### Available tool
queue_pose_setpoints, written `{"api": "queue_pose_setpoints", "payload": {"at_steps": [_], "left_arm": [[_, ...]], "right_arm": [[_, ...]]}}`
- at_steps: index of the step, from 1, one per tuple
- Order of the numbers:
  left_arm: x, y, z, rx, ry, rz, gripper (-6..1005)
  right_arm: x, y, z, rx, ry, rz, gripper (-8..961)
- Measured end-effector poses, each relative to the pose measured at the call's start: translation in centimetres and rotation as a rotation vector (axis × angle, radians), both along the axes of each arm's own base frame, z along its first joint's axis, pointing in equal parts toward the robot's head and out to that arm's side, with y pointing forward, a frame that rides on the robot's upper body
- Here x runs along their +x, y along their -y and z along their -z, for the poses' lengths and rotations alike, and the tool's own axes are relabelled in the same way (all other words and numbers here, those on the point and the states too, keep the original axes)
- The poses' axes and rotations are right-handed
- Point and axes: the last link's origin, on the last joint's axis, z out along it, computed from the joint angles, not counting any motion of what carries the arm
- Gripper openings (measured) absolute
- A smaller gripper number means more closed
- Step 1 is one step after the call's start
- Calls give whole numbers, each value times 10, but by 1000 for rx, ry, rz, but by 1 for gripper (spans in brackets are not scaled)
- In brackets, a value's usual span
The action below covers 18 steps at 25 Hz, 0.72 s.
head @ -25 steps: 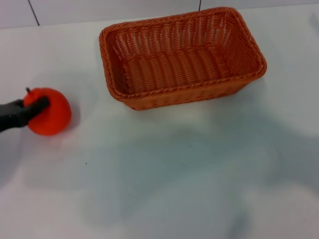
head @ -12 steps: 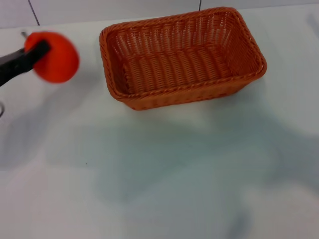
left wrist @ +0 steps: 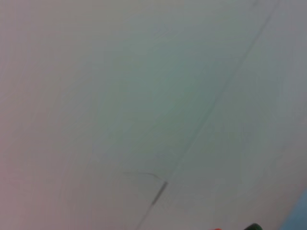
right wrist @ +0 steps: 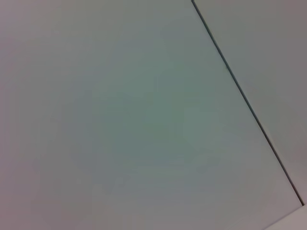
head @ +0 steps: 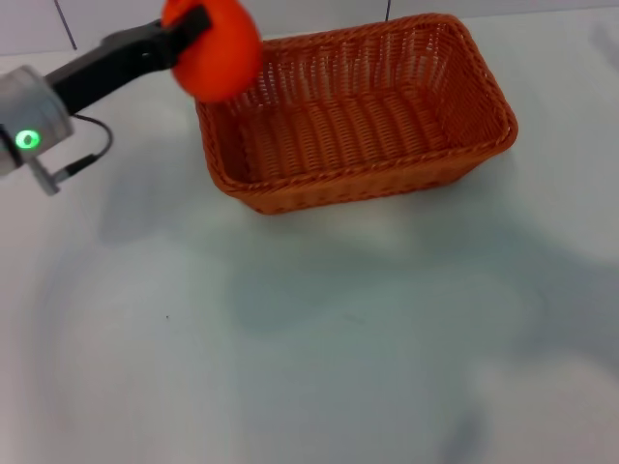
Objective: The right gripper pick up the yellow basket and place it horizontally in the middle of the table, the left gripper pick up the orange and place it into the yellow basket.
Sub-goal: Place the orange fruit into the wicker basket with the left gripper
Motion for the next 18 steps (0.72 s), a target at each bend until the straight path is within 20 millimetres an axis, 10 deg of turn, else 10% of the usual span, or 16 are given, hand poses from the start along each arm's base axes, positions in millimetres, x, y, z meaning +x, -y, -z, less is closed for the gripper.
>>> {"api": "queue_pose_setpoints", "payload": {"at_steps": [18], "left_arm": [[28,-7,54,-103,-122,19,114]], "right_arm": [[-3,0,2,-9,-12,-19,919]]}}
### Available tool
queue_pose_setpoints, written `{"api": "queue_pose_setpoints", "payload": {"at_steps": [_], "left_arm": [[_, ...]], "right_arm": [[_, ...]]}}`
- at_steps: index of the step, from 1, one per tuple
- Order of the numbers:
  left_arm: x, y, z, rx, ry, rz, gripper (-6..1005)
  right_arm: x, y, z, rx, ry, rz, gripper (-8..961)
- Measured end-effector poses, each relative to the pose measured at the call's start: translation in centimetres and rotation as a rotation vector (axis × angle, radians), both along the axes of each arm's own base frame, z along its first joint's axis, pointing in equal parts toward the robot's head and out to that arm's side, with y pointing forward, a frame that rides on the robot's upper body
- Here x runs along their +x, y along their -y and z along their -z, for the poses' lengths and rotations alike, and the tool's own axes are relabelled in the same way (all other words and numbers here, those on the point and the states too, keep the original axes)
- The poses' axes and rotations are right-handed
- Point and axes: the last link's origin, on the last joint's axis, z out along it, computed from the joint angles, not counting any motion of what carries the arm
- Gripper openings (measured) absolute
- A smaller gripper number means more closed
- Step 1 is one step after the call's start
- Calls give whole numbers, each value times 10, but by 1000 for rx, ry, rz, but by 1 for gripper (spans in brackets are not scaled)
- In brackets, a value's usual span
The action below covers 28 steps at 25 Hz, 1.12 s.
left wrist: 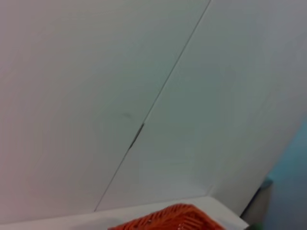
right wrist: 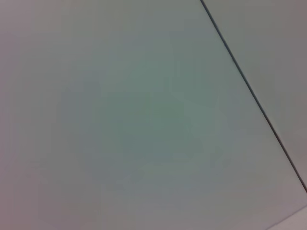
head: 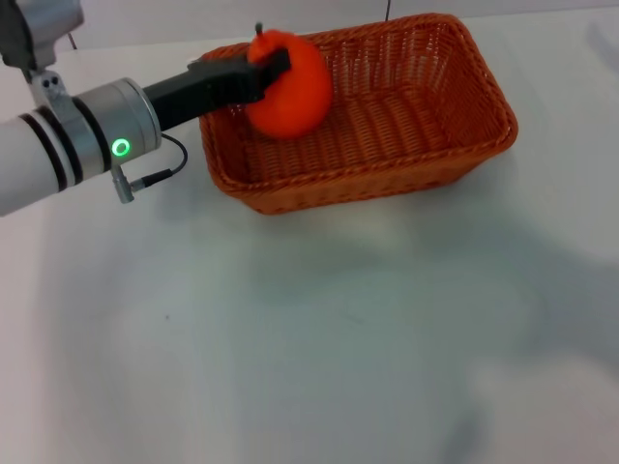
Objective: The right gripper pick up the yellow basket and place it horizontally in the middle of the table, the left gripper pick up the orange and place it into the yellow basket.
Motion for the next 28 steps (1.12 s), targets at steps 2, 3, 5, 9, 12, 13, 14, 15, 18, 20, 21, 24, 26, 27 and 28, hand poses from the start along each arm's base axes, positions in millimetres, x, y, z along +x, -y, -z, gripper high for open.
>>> {"api": "queue_pose_setpoints", "payload": {"at_steps": [2,3,5,9,12,13,14,15,18,20,21,24,26,27,28], "left_arm": [[0,1,3,1,-9,3,133],[0,1,3,2,-8,4,142],[0,0,3,8,-3,3,160],[0,1,2,14,7,7,197],[0,1,2,15,5,9,298],[0,1,2,16,4,9,343],[0,1,1,17,3,8,389],[-1,1,1,19,2,7,435],[-3,0,-1,26,0,0,553],[-5,0,-2,33,2,-7,632],[-6,-2,-6,49,8,-15,671],[-11,-5,-14,88,17,-36,787],[-20,-11,-29,167,26,-71,865],[-25,-12,-36,207,25,-82,880],[-30,-13,-41,243,18,-89,896]], "right_arm": [[0,0,0,0,-2,-2,919],[0,0,0,0,-3,-2,918],[0,0,1,-1,-3,-2,916],[-1,-1,1,-4,-2,-4,915],[-2,-1,1,-5,-2,-7,916],[-2,-1,1,-5,-1,-7,916],[-2,-2,1,-5,-1,-7,916],[-2,-2,2,-6,-1,-7,916],[-2,-2,3,-7,-3,-7,916],[-2,-2,3,-7,-3,-7,916],[-2,-2,3,-7,-3,-7,916],[-2,-2,3,-7,-4,-8,915],[-3,-2,3,-7,-2,-9,915],[-3,-2,3,-7,1,-9,915],[-3,-2,3,-6,5,-9,915]]}}
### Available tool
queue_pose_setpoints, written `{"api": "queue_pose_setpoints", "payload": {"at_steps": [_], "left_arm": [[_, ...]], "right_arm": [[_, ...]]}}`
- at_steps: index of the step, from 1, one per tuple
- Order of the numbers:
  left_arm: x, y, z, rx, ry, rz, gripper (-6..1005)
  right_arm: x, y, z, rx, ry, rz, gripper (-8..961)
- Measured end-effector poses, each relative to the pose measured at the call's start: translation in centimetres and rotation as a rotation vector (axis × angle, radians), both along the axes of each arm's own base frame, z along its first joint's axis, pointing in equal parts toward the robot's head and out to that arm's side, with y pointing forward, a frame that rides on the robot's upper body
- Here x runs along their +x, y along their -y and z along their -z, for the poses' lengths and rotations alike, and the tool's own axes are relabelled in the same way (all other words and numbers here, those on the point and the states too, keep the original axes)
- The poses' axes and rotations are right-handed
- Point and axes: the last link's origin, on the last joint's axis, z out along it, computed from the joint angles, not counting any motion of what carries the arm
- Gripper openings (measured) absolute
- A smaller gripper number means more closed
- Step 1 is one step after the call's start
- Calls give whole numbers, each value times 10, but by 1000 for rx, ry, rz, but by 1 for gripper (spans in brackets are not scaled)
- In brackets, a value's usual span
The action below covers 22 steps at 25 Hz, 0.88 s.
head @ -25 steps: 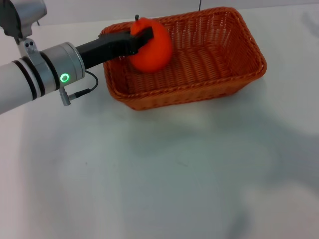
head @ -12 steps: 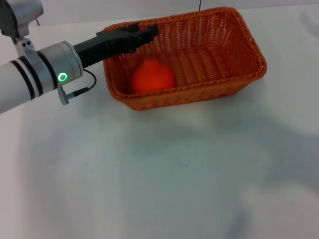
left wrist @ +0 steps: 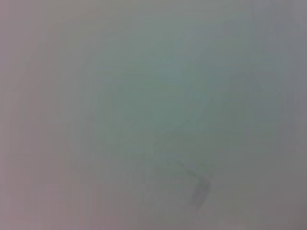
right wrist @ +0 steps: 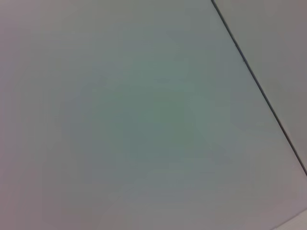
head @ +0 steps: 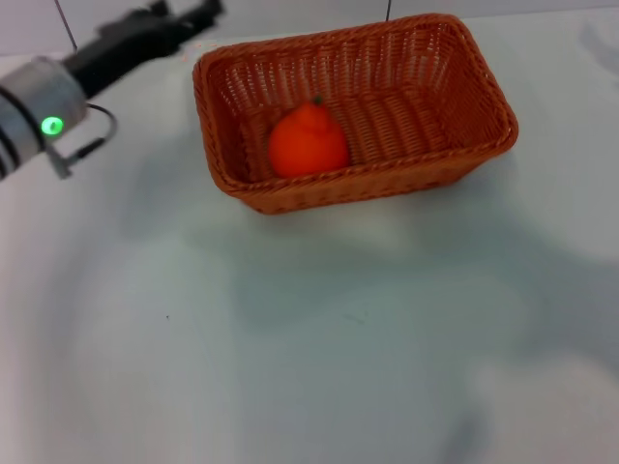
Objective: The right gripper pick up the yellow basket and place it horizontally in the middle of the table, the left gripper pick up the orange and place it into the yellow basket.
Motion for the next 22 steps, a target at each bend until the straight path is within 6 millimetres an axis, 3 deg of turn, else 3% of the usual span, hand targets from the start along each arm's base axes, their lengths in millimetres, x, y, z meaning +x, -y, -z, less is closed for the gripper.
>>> {"api": "queue_pose_setpoints", "payload": {"at_steps": [5,10,15,22], "left_arm": [[-39,4,-35,288,-71,-67,911],[-82,23,-57,526,-146,-182,911],[-108,44,-58,665,-286,-249,911],[-124,61,-46,741,-439,-333,911]], "right_arm": [[-1,-1,-2,17,38,-8,915],[-4,-1,-4,57,104,-37,916],[-6,-1,2,76,218,-55,919],[-2,-1,20,80,447,-71,922]]}}
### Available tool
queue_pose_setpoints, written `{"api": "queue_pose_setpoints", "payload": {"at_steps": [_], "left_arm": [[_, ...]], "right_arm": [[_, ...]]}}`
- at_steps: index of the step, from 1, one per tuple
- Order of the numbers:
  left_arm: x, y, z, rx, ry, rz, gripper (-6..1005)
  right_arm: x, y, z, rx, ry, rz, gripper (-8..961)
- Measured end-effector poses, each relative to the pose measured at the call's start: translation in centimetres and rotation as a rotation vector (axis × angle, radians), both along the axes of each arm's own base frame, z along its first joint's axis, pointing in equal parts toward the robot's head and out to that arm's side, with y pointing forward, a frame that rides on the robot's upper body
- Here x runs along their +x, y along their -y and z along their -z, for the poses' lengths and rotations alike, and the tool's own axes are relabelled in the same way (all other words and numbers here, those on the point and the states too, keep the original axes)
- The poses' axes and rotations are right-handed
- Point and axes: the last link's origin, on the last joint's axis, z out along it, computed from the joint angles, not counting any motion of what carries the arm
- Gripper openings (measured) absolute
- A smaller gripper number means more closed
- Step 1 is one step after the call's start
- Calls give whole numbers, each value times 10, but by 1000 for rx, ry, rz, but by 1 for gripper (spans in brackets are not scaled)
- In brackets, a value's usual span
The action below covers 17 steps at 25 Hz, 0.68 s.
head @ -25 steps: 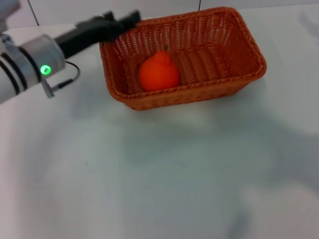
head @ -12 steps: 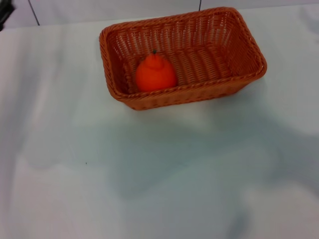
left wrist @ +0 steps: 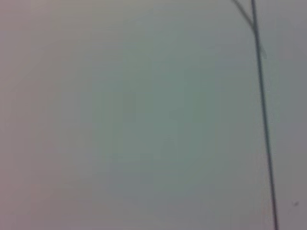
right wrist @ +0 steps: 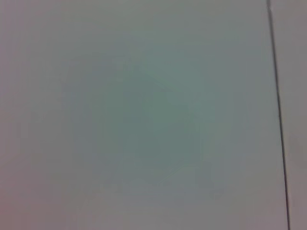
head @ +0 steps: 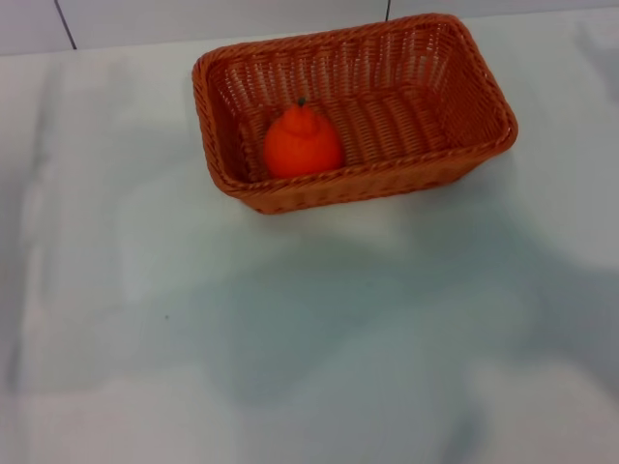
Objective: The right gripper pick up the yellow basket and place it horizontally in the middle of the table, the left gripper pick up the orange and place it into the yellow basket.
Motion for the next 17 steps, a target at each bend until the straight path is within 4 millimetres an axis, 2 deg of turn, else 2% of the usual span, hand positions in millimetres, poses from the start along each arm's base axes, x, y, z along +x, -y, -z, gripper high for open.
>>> {"api": "queue_pose_setpoints", "payload": {"at_steps": [8,17], "left_arm": [[-13,10,-1,25,24,-54,911],[-13,12,6,10,53,-62,911]], "right_arm": [[7,13,12,93,107,-28,925],[7,18,15,126,70,-43,926]]}}
